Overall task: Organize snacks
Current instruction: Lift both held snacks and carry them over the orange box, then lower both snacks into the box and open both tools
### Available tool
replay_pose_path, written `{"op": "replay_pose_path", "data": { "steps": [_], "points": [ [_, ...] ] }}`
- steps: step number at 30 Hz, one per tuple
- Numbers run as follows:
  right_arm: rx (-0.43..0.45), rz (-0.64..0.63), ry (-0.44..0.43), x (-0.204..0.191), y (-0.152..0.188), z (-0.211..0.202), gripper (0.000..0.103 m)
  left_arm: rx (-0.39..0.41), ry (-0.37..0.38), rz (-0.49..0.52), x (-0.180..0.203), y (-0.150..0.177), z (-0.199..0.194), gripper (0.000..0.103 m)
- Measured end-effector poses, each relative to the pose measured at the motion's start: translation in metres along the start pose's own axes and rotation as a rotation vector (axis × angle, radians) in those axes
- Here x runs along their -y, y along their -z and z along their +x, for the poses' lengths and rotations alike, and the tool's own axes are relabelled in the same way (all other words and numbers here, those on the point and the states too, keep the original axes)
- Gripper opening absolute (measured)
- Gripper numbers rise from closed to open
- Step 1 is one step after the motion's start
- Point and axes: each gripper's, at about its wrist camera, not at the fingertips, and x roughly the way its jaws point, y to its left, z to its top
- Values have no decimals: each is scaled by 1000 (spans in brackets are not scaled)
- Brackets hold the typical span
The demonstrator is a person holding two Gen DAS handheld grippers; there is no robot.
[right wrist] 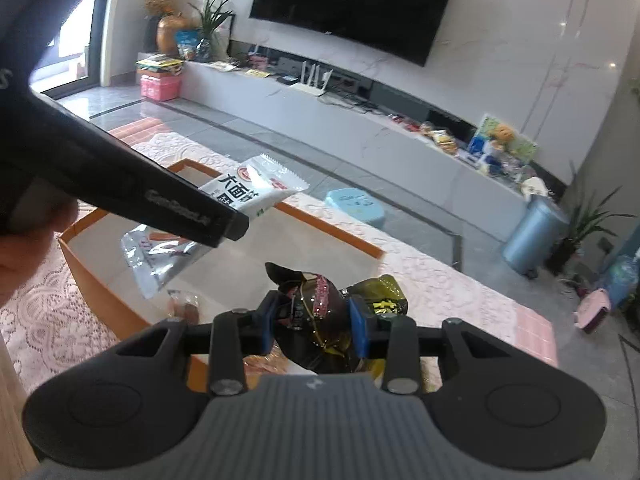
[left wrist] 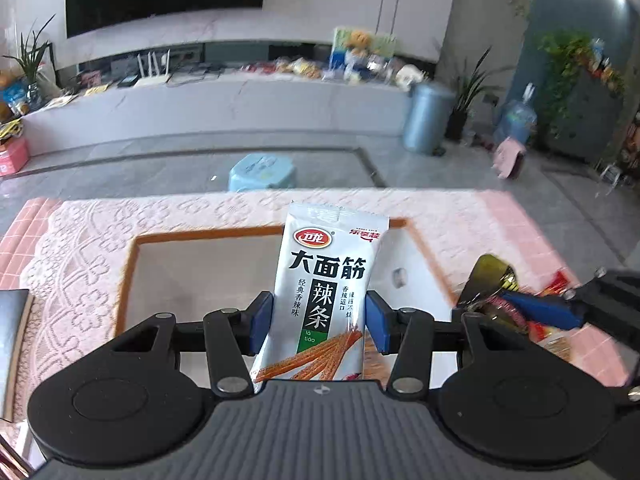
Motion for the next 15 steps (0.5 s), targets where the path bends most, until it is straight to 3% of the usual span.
{"op": "replay_pose_path", "data": {
  "steps": [7, 15],
  "points": [
    [-80, 33, -75, -2, -9, 58, 34, -116, -35, -48, -36, 9, 38, 56],
    [-172, 15, -132, -18, -4, 104, 35, -203, -74, -40, -49, 19, 57, 56]
  ]
}}
